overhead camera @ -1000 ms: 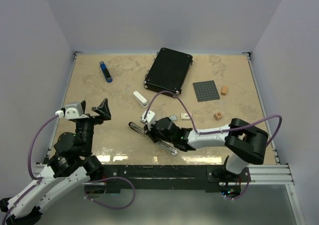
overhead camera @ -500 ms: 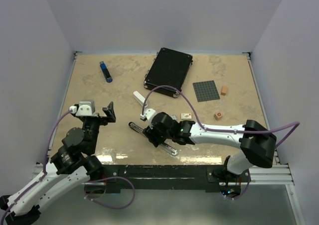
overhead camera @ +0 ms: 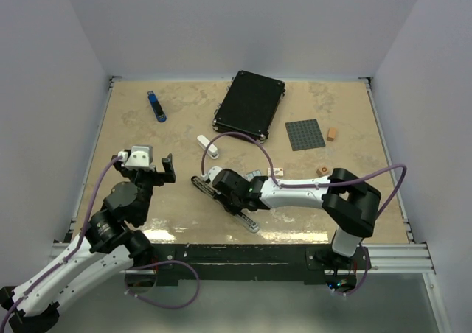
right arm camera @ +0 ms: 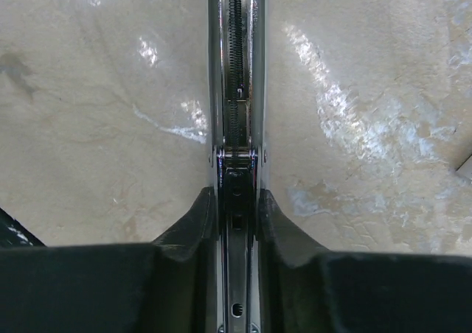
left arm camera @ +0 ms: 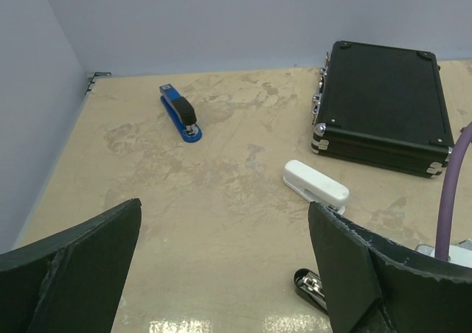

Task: Load the staples into the stapler

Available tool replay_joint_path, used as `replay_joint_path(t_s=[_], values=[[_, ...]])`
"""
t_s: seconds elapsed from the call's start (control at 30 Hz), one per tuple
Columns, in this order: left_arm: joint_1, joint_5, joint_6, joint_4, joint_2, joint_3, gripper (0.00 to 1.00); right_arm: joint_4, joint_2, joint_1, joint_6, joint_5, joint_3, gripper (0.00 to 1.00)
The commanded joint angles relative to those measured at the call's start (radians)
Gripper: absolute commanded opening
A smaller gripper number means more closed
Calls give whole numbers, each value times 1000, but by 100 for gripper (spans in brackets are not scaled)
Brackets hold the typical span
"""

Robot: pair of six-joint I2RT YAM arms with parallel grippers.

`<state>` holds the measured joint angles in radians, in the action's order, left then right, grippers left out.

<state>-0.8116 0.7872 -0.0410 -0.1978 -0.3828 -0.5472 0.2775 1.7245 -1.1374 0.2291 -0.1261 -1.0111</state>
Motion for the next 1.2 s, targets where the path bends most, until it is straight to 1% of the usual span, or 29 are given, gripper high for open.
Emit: replay_joint_path(t_s=[0.0,0.07,0.17,0.23,0.3,0.43,0.47,0.5,0.53,0.57,0.63,0.67,0.7,0.8,0.9,0.93,1.03,1.17], values=[[12,-13,4,3,-10,-40,100,-31,36,16,12,-69,-81,6],[17,-14,4,3,-13,-39,100,-37,53,31,27,-90,-99,2],[20,-17,1,1,-19,-39,100,-53,84,39,18,-109,-135,2],[23,-17,1,0,-21,-39,100,-49,122,39,10,-110,-168,3],[26,-19,0,0,-24,-39,100,-46,145,41,3,-113,-194,7],[32,-20,0,-2,-28,-39,100,-35,181,47,15,-112,-228,22],[31,-22,-3,-5,-31,-39,100,-25,176,47,19,-112,-233,29],[32,-22,-3,-5,-33,-39,100,-15,169,47,24,-112,-241,33],[34,-23,-5,-3,-33,-39,100,-6,146,47,30,-110,-244,37],[34,-25,-5,-5,-33,-39,100,15,129,48,33,-112,-248,46],[35,-26,-7,-5,-34,-39,100,37,92,53,33,-116,-256,54],[37,-29,-8,-5,-36,-39,100,51,54,57,33,-116,-257,60],[37,-31,-8,-5,-37,-39,100,57,35,65,30,-112,-256,63],[40,-36,-8,-6,-37,-39,100,91,-25,109,19,-102,-247,64],[42,-37,-10,-8,-36,-39,100,98,-72,185,6,-95,-213,64],[42,-36,-11,-8,-37,-39,100,98,-80,229,-3,-95,-202,63],[42,-37,-11,-9,-37,-39,100,112,-79,295,-25,-119,-176,60],[45,-39,-13,-12,-44,-40,100,95,-52,340,-34,-121,-144,55]])
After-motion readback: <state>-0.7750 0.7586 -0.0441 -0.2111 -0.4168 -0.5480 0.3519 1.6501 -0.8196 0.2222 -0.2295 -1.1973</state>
